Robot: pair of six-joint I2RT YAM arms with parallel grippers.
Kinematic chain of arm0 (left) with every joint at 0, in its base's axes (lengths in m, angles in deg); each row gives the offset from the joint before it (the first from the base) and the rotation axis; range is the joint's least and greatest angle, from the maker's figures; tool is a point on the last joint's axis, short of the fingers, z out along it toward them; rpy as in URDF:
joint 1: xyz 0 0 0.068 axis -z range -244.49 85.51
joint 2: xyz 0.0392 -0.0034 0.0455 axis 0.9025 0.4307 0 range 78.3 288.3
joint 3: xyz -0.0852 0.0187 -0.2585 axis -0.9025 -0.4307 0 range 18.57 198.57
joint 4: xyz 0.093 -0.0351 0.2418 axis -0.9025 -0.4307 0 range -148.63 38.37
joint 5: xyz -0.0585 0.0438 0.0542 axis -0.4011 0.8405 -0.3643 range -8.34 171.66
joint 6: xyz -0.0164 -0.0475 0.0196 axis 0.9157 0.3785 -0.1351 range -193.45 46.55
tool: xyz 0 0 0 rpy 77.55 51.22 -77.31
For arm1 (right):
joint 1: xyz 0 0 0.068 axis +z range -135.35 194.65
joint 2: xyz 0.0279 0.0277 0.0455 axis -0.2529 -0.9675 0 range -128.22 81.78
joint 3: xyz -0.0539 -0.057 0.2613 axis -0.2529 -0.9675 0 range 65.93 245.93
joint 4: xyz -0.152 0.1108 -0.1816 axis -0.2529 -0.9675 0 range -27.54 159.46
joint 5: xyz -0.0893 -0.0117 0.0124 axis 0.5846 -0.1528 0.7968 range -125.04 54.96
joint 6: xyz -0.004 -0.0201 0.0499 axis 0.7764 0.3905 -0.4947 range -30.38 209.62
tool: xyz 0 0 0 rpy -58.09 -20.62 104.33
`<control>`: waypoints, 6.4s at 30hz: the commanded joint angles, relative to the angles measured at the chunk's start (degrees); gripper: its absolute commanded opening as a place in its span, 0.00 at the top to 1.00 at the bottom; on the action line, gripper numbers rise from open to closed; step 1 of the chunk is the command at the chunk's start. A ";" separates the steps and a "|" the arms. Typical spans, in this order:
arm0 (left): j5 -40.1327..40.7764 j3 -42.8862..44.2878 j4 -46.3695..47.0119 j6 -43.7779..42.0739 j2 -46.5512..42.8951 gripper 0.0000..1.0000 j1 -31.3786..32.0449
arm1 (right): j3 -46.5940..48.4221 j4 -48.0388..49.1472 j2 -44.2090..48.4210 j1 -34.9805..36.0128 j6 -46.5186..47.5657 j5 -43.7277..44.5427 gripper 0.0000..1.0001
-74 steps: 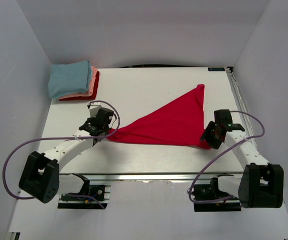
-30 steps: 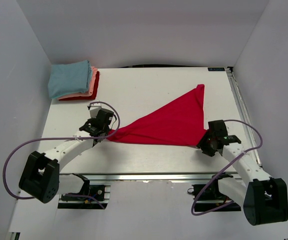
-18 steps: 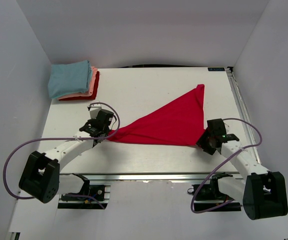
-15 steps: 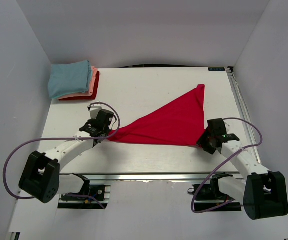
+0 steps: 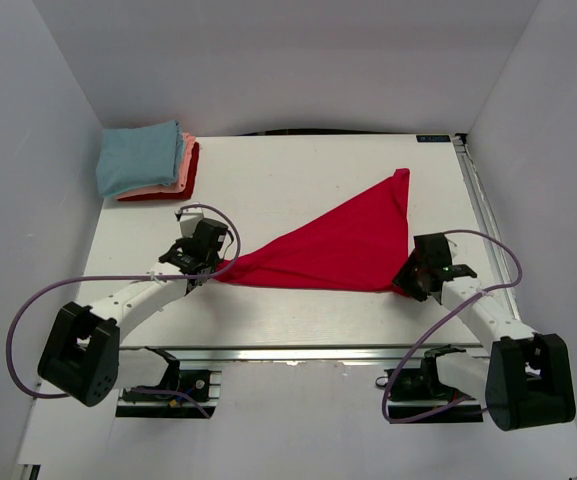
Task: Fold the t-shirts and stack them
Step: Flatten out the tshirt
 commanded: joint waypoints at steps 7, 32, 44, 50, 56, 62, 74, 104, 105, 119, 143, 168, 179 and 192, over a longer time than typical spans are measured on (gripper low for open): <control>-0.25 0.46 0.61 0.05 -1.14 1.00 0.24 | 2.35 4.17 0.73 0.28 0.83 -0.25 0.69; 16.62 28.89 -11.78 -8.11 -3.26 1.00 0.16 | 42.13 -12.24 2.84 0.11 13.65 3.97 1.00; 21.90 55.82 -16.26 -16.30 -2.55 1.00 0.24 | 63.59 -13.48 6.08 0.02 19.36 11.17 1.00; 14.89 60.93 -10.82 -20.25 -10.45 1.00 0.16 | 75.62 -15.93 10.83 0.11 24.02 14.34 1.00; 7.33 76.11 -16.85 -22.10 -9.50 1.00 0.16 | 96.37 -25.78 6.27 0.20 25.61 8.11 1.00; 2.04 97.23 -26.90 -22.10 1.49 1.00 0.16 | 98.41 -28.07 2.67 0.29 24.64 -1.37 1.00; -0.43 81.15 -22.15 -25.43 17.30 1.00 0.16 | 73.20 -18.94 -7.44 0.29 24.47 -13.26 1.00; -7.97 42.26 -12.23 -24.84 2.21 1.00 -2.04 | 49.58 -6.64 -13.62 -1.38 29.30 -7.30 1.00; -10.77 37.86 -11.96 -23.52 0.02 1.00 -1.95 | 44.15 -6.02 -12.21 -1.38 29.13 -4.76 1.00; -13.09 2.04 -10.72 -10.68 -11.51 1.00 8.23 | 29.33 -21.47 -3.41 -1.91 21.39 -5.35 1.00; 1.41 24.87 -34.18 3.74 -29.18 1.00 15.80 | 39.41 -39.76 18.74 -2.00 14.71 7.64 1.00; 14.74 71.45 -30.39 -18.40 -1.70 1.00 15.80 | 79.59 -33.62 -0.22 -0.68 28.06 -5.61 1.00; 4.69 67.26 -13.47 -21.40 19.31 1.00 -0.42 | 75.11 -15.96 -22.70 1.25 31.85 -4.21 1.00; -17.39 101.80 -4.66 -23.94 44.40 1.00 -18.30 | 106.04 -4.00 -48.24 -0.07 37.99 -5.00 1.00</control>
